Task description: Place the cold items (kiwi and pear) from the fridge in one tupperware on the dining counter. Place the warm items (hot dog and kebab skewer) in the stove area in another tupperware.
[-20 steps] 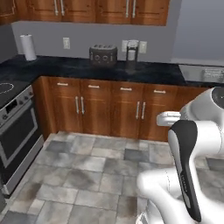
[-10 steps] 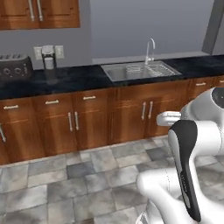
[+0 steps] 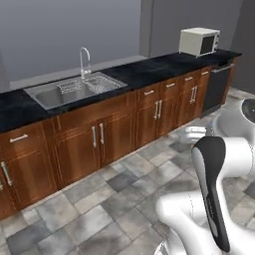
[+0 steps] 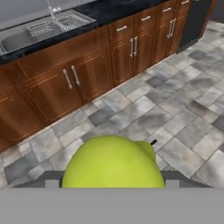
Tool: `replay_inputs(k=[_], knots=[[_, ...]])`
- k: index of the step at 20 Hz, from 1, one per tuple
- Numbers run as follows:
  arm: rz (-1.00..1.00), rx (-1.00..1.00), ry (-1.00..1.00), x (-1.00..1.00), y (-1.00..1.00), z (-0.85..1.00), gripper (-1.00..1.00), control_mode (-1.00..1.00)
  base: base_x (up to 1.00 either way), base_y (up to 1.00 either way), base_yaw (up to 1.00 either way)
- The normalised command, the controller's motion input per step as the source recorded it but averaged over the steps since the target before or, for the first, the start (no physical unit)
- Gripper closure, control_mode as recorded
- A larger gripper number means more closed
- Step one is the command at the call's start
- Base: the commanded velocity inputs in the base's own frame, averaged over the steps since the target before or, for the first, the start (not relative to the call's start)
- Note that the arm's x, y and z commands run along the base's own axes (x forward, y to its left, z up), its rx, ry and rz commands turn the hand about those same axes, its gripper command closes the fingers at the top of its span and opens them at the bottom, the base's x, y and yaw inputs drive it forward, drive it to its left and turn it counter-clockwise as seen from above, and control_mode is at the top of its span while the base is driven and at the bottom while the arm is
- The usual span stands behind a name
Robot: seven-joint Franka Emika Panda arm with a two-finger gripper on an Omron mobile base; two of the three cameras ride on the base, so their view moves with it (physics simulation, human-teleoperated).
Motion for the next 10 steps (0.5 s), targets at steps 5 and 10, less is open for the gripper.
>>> replay_inputs(k=[5,10], knots=[[0.0,0.0,0.0,0.0,0.0,0.0,1.0,1.0,-0.23,0.03,-0.82],[0.0,0.0,0.0,0.0,0.0,0.0,1.0,1.0,-0.32,0.03,-0.77]])
